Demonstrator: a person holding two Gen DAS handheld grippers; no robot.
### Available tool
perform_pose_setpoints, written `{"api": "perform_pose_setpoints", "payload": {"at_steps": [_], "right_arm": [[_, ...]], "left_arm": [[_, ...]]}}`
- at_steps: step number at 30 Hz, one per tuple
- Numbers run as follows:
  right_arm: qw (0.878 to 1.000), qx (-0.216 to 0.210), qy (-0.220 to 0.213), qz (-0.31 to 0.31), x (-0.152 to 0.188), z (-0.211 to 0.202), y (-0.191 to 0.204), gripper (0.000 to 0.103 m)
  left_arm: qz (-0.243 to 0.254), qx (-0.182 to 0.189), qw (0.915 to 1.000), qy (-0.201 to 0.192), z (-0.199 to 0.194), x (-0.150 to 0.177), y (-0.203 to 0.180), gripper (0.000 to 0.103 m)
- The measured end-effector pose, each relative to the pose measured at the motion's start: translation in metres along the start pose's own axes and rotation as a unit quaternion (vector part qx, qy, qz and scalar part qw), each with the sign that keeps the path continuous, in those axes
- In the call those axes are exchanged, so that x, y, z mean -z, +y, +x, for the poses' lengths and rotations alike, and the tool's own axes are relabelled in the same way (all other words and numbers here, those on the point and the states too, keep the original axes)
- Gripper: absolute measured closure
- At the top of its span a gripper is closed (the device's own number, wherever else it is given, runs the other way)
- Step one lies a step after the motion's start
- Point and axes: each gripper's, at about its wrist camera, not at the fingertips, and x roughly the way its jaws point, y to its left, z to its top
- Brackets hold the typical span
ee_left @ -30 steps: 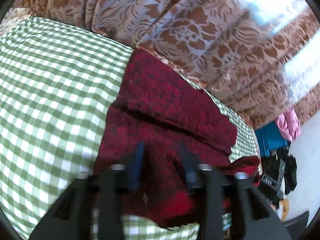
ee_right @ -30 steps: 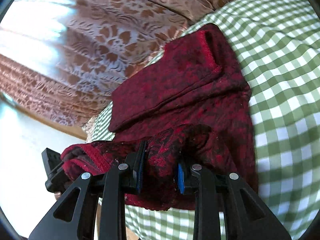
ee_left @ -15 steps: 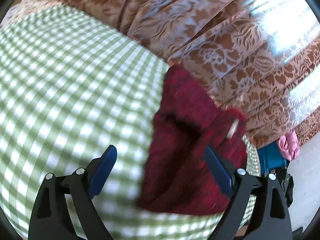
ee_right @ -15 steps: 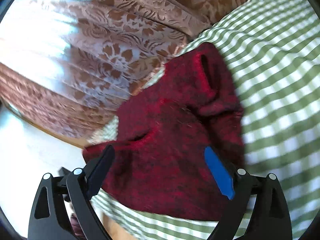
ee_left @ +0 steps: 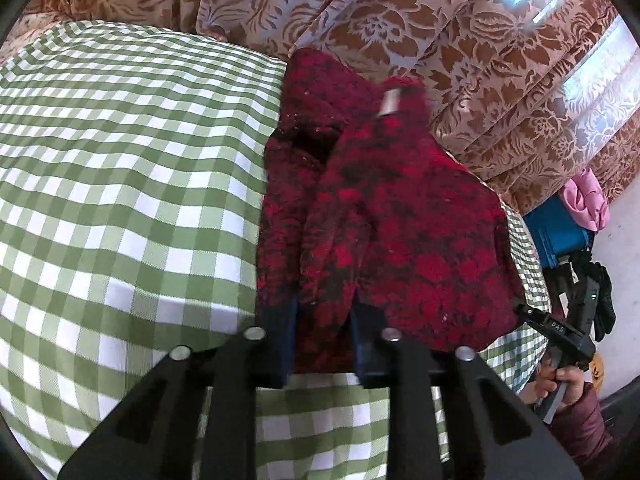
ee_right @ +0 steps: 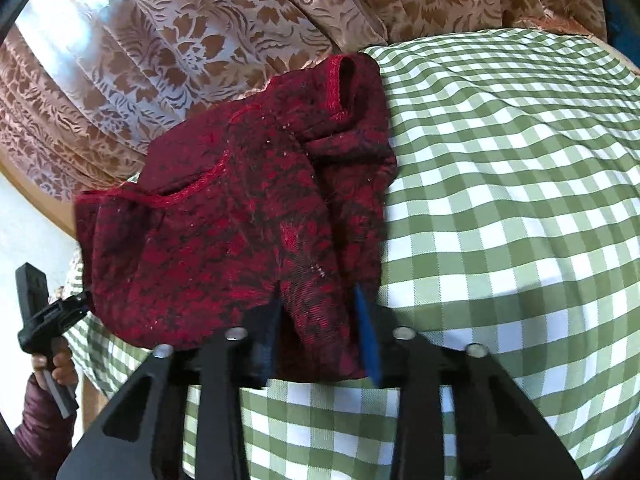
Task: Fold small clothes
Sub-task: 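Lift the hem with both grippers and fold it toward the collar, then open both grippers to release the folded hem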
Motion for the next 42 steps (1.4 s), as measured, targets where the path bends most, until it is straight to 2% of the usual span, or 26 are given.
{"api": "perform_pose_setpoints", "payload": {"at_steps": [6, 10, 15, 18, 19, 21, 22, 23, 25, 30, 33, 39, 42], "right_arm": [[1.000, -0.009, 0.005, -0.004, 0.006, -0.021, 0.004, 0.088], [1.000, -0.014, 0.009, -0.010, 0.021, -0.039, -0.001, 0.089], [0.999, -0.028, 0.037, 0.006, 0.050, -0.059, -0.018, 0.089], [0.997, -0.031, 0.063, 0.006, 0.070, -0.069, -0.028, 0.089], [0.997, -0.030, 0.072, 0.005, 0.076, -0.071, -0.030, 0.089], [0.997, -0.027, 0.078, 0.005, 0.081, -0.069, -0.032, 0.089], [0.997, -0.024, 0.076, 0.001, 0.081, -0.069, -0.031, 0.089], [0.997, -0.018, 0.071, -0.006, 0.079, -0.067, -0.028, 0.087], [0.998, -0.004, 0.063, -0.021, 0.075, -0.065, -0.020, 0.075], [0.997, 0.015, 0.029, -0.070, 0.061, -0.062, 0.004, 0.045], [0.995, 0.031, 0.002, -0.094, 0.052, -0.059, 0.021, 0.036], [0.991, 0.053, -0.018, -0.122, 0.031, -0.042, 0.044, 0.034], [0.990, 0.057, -0.020, -0.127, 0.019, -0.033, 0.051, 0.034]], "left_arm": [[-0.018, 0.014, 0.9997, 0.005, -0.024, 0.023, 0.003, 0.090], [-0.023, 0.022, 0.9994, 0.017, -0.033, 0.047, 0.001, 0.090], [-0.030, 0.032, 0.9981, 0.044, -0.052, 0.093, -0.006, 0.090], [-0.025, 0.016, 0.9974, 0.065, -0.057, 0.116, -0.011, 0.087], [-0.016, -0.008, 0.9976, 0.067, -0.058, 0.120, -0.014, 0.084], [-0.005, -0.030, 0.9977, 0.062, -0.058, 0.120, -0.019, 0.077], [0.002, -0.045, 0.9979, 0.046, -0.060, 0.116, -0.024, 0.074], [0.011, -0.058, 0.9977, 0.034, -0.064, 0.113, -0.027, 0.062], [0.037, -0.079, 0.9962, 0.003, -0.072, 0.103, -0.038, 0.050], [0.096, -0.135, 0.9852, -0.043, -0.076, 0.083, -0.064, 0.045], [0.111, -0.151, 0.9811, -0.047, -0.070, 0.071, -0.072, 0.044], [0.150, -0.186, 0.9699, -0.046, -0.057, 0.064, -0.088, 0.043], [0.155, -0.194, 0.9676, -0.042, -0.050, 0.064, -0.093, 0.041]]}}
